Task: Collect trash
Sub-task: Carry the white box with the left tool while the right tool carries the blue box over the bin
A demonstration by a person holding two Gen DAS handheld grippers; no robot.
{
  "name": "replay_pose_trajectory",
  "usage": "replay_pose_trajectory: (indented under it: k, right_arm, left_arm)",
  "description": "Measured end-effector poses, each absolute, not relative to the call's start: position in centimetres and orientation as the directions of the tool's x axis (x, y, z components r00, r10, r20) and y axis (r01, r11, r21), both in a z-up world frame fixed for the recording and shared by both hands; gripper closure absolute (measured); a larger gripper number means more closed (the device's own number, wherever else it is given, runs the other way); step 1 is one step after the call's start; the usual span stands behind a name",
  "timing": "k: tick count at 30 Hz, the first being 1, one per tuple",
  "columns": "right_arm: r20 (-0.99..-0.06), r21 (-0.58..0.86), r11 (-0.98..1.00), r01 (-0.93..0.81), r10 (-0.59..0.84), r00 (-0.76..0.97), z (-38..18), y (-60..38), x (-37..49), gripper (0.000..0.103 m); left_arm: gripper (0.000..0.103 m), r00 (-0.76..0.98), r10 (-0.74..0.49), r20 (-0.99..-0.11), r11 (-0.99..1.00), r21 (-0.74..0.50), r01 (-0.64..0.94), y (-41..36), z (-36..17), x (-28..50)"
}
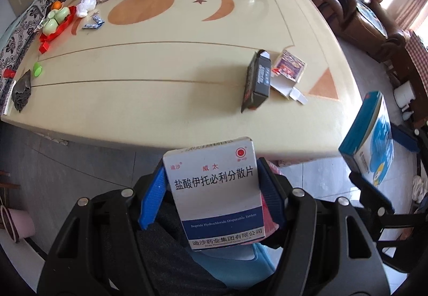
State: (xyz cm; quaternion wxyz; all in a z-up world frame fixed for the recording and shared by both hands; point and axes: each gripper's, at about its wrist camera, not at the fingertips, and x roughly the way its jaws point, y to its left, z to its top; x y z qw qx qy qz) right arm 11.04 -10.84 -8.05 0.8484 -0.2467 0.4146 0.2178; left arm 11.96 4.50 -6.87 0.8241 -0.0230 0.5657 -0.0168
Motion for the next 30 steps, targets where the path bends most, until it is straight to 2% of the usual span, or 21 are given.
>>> replay_pose_trajectory:
  k: [14, 30]
  right_arm:
    - [-0.798, -0.227, 0.798, -0.558, 0.176, 0.577, -7.4, -10.0, 5.7, 0.038]
    - [-0.811, -0.222, 0.816, -0.534, 0.149, 0.565, -9.6, -10.3, 1.3, 0.038]
  left_arm:
    - [0.039, 0.413, -0.054, -0.909, 0.997, -0.024, 0.076, 4.0, -6.1, 7.1]
    - [0.039, 0.380, -0.097, -0.920, 0.980, -0.022, 0.196, 1.2, -9.8, 3.9]
